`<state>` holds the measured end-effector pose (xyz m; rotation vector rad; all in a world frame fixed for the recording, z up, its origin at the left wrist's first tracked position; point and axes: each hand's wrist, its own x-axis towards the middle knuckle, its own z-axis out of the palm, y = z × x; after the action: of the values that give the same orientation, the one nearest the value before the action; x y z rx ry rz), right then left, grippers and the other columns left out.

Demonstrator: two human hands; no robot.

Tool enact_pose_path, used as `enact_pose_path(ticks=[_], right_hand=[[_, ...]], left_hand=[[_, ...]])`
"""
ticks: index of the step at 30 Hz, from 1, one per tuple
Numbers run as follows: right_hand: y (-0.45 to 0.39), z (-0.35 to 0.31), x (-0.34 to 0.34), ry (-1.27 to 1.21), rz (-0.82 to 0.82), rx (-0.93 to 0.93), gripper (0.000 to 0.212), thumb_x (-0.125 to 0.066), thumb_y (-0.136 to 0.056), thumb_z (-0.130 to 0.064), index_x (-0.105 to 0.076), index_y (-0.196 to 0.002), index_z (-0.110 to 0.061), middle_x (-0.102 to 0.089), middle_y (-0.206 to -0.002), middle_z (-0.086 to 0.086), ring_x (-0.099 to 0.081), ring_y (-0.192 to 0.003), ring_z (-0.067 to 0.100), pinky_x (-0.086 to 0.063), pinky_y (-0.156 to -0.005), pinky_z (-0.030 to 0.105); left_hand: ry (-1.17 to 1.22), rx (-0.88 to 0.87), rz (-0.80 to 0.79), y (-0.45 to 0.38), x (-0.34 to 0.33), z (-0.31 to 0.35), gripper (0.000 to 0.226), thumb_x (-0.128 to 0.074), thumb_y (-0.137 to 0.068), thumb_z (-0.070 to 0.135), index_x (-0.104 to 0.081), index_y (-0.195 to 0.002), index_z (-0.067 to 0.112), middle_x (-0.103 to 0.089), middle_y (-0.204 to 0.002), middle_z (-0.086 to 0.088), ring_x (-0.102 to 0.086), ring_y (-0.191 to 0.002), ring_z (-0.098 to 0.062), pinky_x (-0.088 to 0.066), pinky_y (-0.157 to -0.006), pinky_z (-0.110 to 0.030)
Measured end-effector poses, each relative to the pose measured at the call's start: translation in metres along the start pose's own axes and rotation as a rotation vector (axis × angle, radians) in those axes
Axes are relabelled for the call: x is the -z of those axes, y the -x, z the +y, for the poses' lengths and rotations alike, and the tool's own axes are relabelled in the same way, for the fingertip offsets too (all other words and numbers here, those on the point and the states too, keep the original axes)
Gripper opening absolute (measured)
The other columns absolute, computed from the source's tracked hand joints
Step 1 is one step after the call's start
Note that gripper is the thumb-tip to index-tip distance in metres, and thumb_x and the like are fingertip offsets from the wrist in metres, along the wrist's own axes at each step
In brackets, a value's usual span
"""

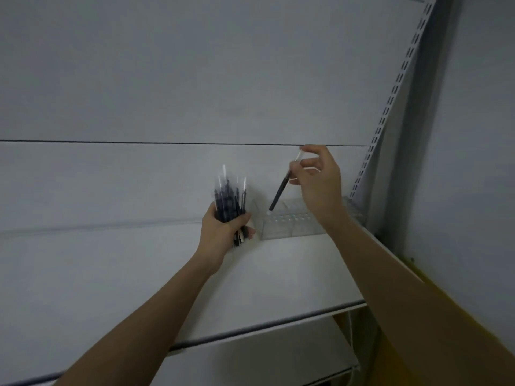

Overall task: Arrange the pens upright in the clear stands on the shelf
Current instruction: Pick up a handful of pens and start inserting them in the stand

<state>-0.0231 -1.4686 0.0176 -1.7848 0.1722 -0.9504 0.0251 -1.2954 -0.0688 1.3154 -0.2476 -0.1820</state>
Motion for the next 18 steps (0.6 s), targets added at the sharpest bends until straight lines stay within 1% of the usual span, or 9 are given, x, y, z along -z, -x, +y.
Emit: enact_pose_path(ticks=[2,4,6,8,10,13,14,16,18], right_hand=[[-0.020,0.019,-0.003,-0.001,-0.020,0.039,0.024,-0.064,-0.095,-0.010,-0.059,-0.113,-0.025,-0.067,-0.084,-0.001,-0.070,-0.077,0.018,-0.061,-0.074,0.032],[-0.039,0.039,-0.008,-0.001,-0.042,0.075,0.024,-0.064,-0.095,-0.013,-0.059,-0.112,-0.029,-0.066,-0.085,-0.005,-0.069,-0.081,0.018,-0.060,-0.077,0.032],[-0.052,0.058,-0.017,-0.015,-0.059,0.104,0.024,-0.064,-0.095,-0.013,-0.059,-0.114,-0.029,-0.065,-0.088,-0.007,-0.067,-0.084,0.017,-0.058,-0.075,0.025],[-0.062,0.073,-0.027,-0.043,-0.072,0.142,0.024,-0.064,-0.095,-0.013,-0.060,-0.116,-0.026,-0.063,-0.089,-0.006,-0.066,-0.084,0.015,-0.054,-0.073,0.018],[-0.067,0.086,-0.038,-0.077,-0.088,0.178,0.025,-0.065,-0.094,-0.011,-0.062,-0.116,-0.024,-0.063,-0.091,-0.005,-0.064,-0.084,0.012,-0.053,-0.074,0.017],[-0.070,0.100,-0.052,-0.089,-0.118,0.233,0.026,-0.066,-0.093,-0.009,-0.062,-0.115,-0.023,-0.062,-0.091,-0.005,-0.063,-0.083,0.011,-0.052,-0.075,0.015],[-0.071,0.104,-0.055,-0.081,-0.125,0.252,0.026,-0.066,-0.093,-0.009,-0.063,-0.116,-0.022,-0.062,-0.090,-0.005,-0.063,-0.082,0.011,-0.052,-0.074,0.015],[-0.073,0.107,-0.056,-0.054,-0.123,0.302,0.027,-0.066,-0.093,-0.008,-0.064,-0.117,-0.019,-0.062,-0.090,-0.003,-0.062,-0.079,0.010,-0.052,-0.073,0.014],[-0.074,0.111,-0.055,-0.011,-0.119,0.345,0.027,-0.067,-0.093,-0.008,-0.064,-0.118,-0.017,-0.063,-0.091,-0.001,-0.061,-0.078,0.009,-0.051,-0.073,0.013]], left_hand=[[-0.023,-0.042,0.092,-0.011,-0.007,-0.004,0.036,-0.074,-0.085,0.002,-0.054,-0.115,0.002,-0.068,-0.085,-0.015,-0.069,-0.062,-0.030,-0.057,-0.068,-0.048],[-0.078,-0.080,0.146,-0.025,-0.013,-0.005,0.032,-0.074,-0.086,0.003,-0.054,-0.112,0.006,-0.068,-0.085,-0.017,-0.069,-0.061,-0.028,-0.059,-0.068,-0.047],[-0.138,-0.109,0.171,-0.037,-0.017,-0.007,0.030,-0.074,-0.086,0.005,-0.054,-0.108,0.010,-0.069,-0.088,-0.020,-0.070,-0.061,-0.027,-0.059,-0.065,-0.042],[-0.187,-0.136,0.181,-0.047,-0.019,-0.011,0.031,-0.074,-0.086,0.006,-0.054,-0.110,0.010,-0.070,-0.089,-0.021,-0.071,-0.063,-0.028,-0.060,-0.064,-0.042],[-0.211,-0.135,0.206,-0.052,-0.019,-0.019,0.034,-0.074,-0.086,0.006,-0.054,-0.113,0.007,-0.071,-0.087,-0.020,-0.071,-0.064,-0.029,-0.060,-0.064,-0.044],[-0.205,-0.111,0.221,-0.053,-0.011,-0.031,0.035,-0.074,-0.085,0.003,-0.054,-0.114,-0.002,-0.069,-0.085,-0.023,-0.071,-0.063,-0.032,-0.058,-0.059,-0.033],[-0.190,-0.102,0.223,-0.053,-0.008,-0.034,0.035,-0.074,-0.084,0.002,-0.054,-0.112,-0.004,-0.069,-0.082,-0.022,-0.070,-0.063,-0.033,-0.056,-0.059,-0.032],[-0.181,-0.098,0.232,-0.055,-0.002,-0.039,0.035,-0.075,-0.083,0.001,-0.054,-0.111,-0.006,-0.069,-0.077,-0.016,-0.070,-0.063,-0.034,-0.056,-0.060,-0.033],[-0.168,-0.096,0.234,-0.058,-0.001,-0.044,0.035,-0.075,-0.083,0.001,-0.055,-0.110,-0.007,-0.070,-0.075,-0.014,-0.070,-0.065,-0.036,-0.058,-0.063,-0.039]])
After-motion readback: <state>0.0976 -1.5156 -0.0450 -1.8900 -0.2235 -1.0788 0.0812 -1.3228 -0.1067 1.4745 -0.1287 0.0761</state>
